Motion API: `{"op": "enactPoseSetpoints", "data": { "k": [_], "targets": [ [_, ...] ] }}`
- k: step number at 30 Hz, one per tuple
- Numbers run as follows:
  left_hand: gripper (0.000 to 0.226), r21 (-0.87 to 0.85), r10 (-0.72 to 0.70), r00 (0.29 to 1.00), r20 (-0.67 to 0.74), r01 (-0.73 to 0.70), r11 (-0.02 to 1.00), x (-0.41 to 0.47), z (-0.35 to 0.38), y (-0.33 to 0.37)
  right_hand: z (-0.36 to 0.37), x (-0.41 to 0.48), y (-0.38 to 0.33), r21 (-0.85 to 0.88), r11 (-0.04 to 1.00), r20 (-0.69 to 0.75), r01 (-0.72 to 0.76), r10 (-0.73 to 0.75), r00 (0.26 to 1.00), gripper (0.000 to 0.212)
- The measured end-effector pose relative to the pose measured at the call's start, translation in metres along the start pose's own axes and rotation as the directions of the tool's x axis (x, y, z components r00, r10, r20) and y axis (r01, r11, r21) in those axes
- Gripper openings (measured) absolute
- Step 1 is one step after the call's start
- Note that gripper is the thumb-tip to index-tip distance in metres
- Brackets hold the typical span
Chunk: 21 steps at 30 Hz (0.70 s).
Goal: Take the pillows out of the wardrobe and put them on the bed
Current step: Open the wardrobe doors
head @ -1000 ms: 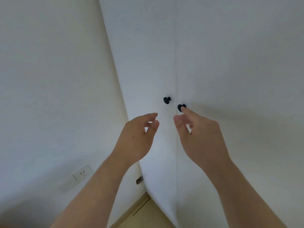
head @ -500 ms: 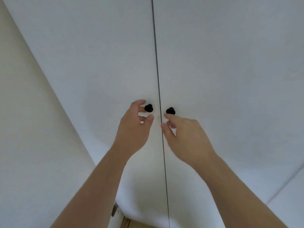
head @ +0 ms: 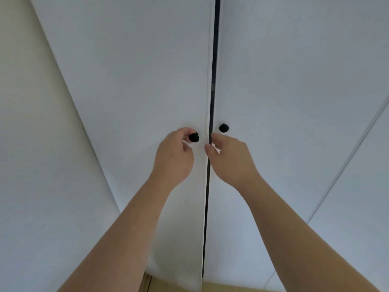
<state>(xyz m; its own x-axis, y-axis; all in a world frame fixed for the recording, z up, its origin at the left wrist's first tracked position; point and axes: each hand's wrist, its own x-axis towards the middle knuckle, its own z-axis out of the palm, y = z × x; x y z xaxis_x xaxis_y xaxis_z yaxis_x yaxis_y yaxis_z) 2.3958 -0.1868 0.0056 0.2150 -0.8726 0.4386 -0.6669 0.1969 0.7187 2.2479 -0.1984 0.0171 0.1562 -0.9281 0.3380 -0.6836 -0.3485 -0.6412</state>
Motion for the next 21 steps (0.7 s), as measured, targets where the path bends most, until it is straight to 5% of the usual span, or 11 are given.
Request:
{"op": "enactPoseSetpoints", "data": {
  "k": [6, 15, 21],
  "targets": [
    [0.051, -0.13, -0.054, 0.993, -0.104, 0.04, 0.991, -0.059, -0.035, 0.003, 0.001, -0.027, -0.023, 0.414, 0.91, 0.131, 0.02, -0.081, 0.988, 0.029],
    [0.052, -0.454, -0.276, 0.935, -0.222, 0.151, 0.878, -0.133, -0.092, -0.009, 0.013, -0.082, -0.067, 0.506, 0.858, 0.237, 0.088, -0.236, 0.942, 0.02],
    [0.036, -0.649, -0.476, 0.815, -0.331, 0.17, 0.742, -0.181, -0.154, -0.025, 0.046, -0.115, -0.124, 0.557, 0.812, 0.347, 0.172, -0.416, 0.841, 0.009]
  ]
}}
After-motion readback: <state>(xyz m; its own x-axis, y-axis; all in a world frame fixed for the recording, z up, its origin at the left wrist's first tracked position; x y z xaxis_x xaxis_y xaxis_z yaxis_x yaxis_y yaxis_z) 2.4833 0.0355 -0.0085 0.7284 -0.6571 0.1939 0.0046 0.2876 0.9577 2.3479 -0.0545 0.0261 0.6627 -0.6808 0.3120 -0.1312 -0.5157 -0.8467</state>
